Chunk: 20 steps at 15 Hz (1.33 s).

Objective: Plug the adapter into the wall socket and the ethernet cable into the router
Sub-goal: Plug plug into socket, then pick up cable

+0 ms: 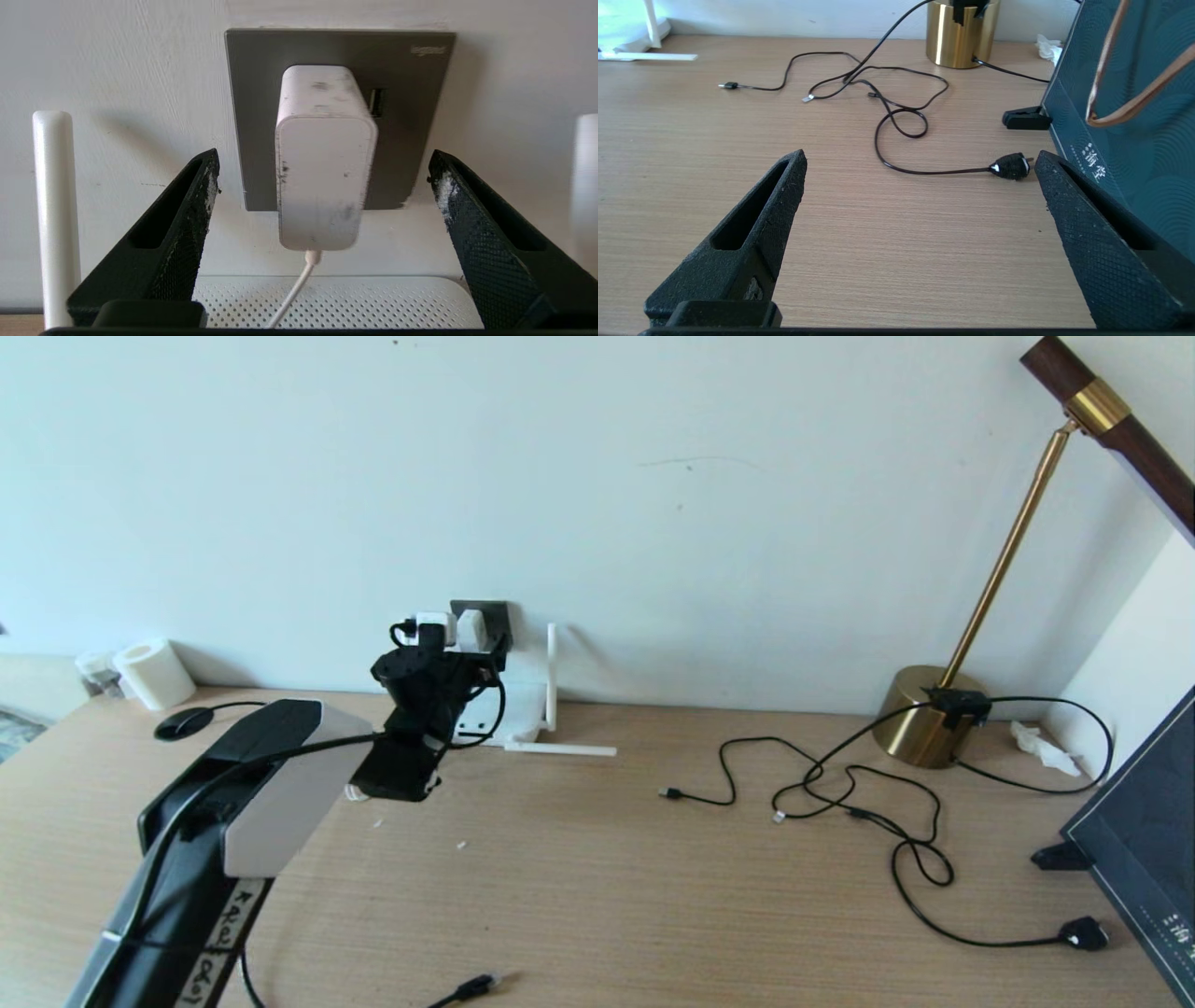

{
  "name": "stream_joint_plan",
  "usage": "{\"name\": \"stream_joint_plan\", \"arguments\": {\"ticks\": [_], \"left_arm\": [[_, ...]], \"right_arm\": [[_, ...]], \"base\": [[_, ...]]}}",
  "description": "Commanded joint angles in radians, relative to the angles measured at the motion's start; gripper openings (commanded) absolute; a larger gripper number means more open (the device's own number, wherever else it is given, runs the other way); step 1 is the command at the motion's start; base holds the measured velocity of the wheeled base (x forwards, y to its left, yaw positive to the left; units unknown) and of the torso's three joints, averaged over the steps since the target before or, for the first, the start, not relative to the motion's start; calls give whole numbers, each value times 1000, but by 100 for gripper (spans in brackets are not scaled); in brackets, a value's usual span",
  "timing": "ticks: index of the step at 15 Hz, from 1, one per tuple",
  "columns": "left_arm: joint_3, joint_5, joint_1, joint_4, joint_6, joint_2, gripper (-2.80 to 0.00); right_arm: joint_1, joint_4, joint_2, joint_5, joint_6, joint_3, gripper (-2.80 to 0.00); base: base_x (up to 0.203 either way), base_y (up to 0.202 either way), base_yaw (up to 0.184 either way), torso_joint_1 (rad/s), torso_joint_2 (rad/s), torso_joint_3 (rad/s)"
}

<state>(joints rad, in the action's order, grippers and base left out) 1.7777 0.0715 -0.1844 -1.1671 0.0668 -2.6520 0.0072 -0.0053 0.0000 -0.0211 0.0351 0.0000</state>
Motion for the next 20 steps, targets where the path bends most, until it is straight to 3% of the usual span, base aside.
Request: {"name": "stream_joint_plan", "arguments": {"ticks": [1,5,11,12,15,17,18,20], "left_arm": [[-119,-1,-14,-37,0,75,0],[-384,2,-21,-123,-1,217,0],[-834,6,-20,-227,-20,595,0],[-917,5,-16,-233,-23,654,-280],[-1157,-11,-2,-273,-29,802,-280],[-1292,-122,4,-266,-13,928,-280],[-1340,-214,17,-212,10,990,-280],[-1382,-323,36,72,82,1108,-280]], "right_arm": [[0,-1,2,0,0,0,0],[0,-1,2,0,0,0,0],[0,-1,2,0,0,0,0],[0,-1,2,0,0,0,0],[0,-1,2,0,0,0,0],[0,-1,2,0,0,0,0],[0,-1,2,0,0,0,0],[0,-1,2,0,0,0,0]], "base": [[0,0,0,0,0,0],[0,0,0,0,0,0],[0,0,0,0,0,0],[0,0,0,0,0,0],[0,0,0,0,0,0],[0,0,0,0,0,0],[0,0,0,0,0,0],[0,0,0,0,0,0]]}}
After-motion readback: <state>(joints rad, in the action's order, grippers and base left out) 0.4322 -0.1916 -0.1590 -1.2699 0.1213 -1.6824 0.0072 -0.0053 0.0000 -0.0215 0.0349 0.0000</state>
